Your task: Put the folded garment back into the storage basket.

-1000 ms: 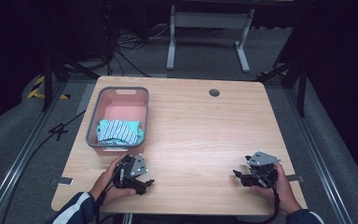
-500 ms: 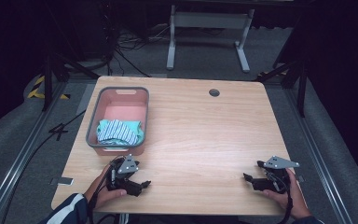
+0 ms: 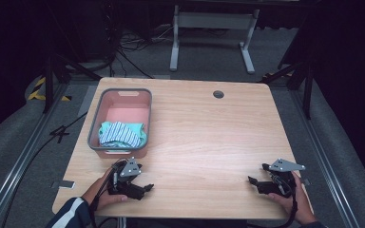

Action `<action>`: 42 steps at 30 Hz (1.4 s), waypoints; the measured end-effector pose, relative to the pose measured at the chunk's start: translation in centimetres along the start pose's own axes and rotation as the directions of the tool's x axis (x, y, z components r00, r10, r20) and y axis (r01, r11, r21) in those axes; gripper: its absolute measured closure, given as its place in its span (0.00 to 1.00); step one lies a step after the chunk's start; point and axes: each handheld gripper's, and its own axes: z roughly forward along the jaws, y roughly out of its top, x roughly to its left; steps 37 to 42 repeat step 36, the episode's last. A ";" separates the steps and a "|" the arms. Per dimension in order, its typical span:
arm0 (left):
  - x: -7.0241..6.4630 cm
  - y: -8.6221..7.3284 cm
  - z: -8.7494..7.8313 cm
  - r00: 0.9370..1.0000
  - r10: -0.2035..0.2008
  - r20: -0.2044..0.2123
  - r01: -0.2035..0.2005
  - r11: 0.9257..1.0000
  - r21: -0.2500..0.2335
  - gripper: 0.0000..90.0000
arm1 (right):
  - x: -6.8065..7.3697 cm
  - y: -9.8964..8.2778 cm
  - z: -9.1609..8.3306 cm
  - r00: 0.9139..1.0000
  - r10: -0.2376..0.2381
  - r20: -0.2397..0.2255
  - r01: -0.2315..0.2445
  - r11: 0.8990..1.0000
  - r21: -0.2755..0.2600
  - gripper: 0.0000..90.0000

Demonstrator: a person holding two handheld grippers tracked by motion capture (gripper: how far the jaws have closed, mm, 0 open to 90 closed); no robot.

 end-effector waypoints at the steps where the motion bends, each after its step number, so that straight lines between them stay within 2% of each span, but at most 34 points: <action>1: 0.0 0.0 0.0 1.000 0.000 0.000 0.000 1.000 0.000 0.17 | 0.0 0.0 0.0 1.000 0.000 0.001 0.000 1.000 0.000 0.22; 17: 0.1 0.2 0.2 1.000 0.001 -0.003 -0.001 1.000 0.008 0.12 | 0.1 -0.1 -0.1 1.000 0.011 0.009 -0.011 1.000 -0.001 0.22; 20: 0.1 0.3 0.4 0.999 -0.028 -0.024 0.029 0.999 0.023 0.06 | 0.1 -0.1 -0.1 1.000 0.012 0.009 -0.012 1.000 0.000 0.22; 24: 0.2 0.4 0.6 0.998 -0.045 -0.035 0.046 0.998 0.034 0.00 | 0.1 -0.1 -0.1 1.000 0.013 0.010 -0.013 1.000 -0.001 0.22; 42: 0.2 0.5 0.7 0.998 -0.045 -0.037 0.046 0.998 0.036 0.00 | 0.0 -0.1 -0.1 1.000 0.013 0.017 -0.013 1.000 0.000 0.22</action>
